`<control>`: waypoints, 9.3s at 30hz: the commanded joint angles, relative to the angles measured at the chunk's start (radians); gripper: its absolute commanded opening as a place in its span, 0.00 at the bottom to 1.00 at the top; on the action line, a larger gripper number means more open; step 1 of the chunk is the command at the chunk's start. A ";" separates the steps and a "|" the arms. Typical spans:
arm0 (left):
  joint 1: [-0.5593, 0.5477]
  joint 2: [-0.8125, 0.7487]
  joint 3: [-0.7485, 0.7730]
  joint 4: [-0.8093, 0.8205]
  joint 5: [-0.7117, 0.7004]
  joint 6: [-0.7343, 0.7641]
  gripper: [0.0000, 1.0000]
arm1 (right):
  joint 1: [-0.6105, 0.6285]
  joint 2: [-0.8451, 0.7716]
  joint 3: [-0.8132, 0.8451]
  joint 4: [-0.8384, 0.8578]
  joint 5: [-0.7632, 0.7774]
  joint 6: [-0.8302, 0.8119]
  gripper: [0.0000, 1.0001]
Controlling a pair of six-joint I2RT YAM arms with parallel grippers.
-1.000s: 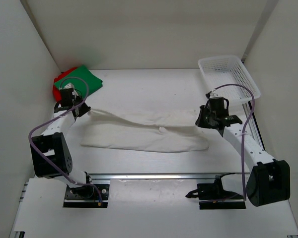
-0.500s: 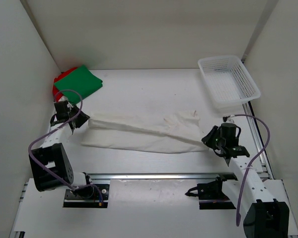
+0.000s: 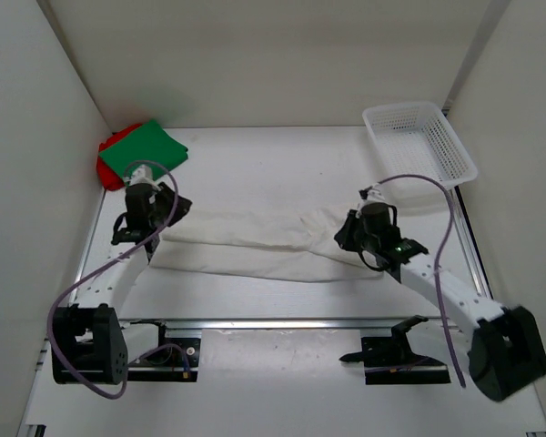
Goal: Fold and stack the t-shirts
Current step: Fold the other side of the tshirt into a rectangle, then rotate the tshirt 85 degrees
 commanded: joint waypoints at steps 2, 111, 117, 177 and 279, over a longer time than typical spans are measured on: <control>-0.180 0.019 -0.055 0.059 -0.085 0.010 0.40 | 0.036 0.274 0.127 0.189 0.041 -0.111 0.12; 0.125 0.131 -0.067 0.228 0.105 -0.167 0.42 | -0.254 0.411 0.197 0.353 0.009 -0.002 0.20; 0.033 0.177 -0.075 0.144 -0.004 -0.087 0.34 | -0.061 0.380 0.085 0.410 -0.060 0.019 0.00; 0.211 0.579 0.224 -0.068 0.155 0.034 0.22 | 0.602 1.733 2.116 -0.604 -0.352 -0.295 0.00; -0.278 -0.376 -0.411 0.018 0.157 -0.052 0.46 | 0.232 0.814 0.431 0.457 -0.297 0.116 0.64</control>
